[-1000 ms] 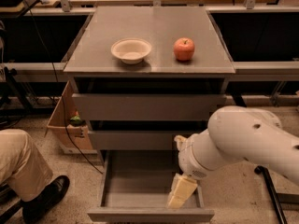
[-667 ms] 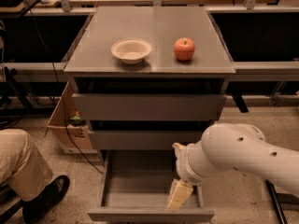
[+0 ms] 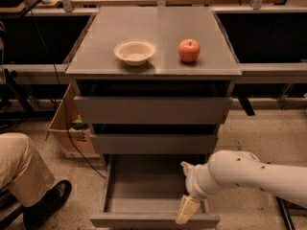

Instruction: Close bottom drawer

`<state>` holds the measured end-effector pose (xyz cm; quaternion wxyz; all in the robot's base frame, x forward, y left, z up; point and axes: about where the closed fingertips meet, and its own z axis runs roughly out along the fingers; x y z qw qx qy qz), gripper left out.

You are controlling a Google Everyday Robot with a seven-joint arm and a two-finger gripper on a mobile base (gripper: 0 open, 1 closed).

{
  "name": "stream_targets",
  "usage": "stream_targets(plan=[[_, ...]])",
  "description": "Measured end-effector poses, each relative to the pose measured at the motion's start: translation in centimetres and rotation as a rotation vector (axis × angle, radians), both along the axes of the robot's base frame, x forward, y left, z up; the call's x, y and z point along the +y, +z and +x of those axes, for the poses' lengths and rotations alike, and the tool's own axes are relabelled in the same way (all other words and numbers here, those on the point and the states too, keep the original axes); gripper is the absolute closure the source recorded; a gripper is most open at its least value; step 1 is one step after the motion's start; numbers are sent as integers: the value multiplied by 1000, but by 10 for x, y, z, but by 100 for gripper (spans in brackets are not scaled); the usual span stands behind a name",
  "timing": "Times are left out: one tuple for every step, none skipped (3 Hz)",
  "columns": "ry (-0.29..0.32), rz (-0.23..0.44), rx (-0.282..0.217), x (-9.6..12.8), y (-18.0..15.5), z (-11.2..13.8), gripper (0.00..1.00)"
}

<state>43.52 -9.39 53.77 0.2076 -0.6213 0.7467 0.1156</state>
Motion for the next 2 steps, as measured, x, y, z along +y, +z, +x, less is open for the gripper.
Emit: stream_targets(plan=[[12,52,58,2,-63,-4,0],[16,72,100,7,-85,-14,0]])
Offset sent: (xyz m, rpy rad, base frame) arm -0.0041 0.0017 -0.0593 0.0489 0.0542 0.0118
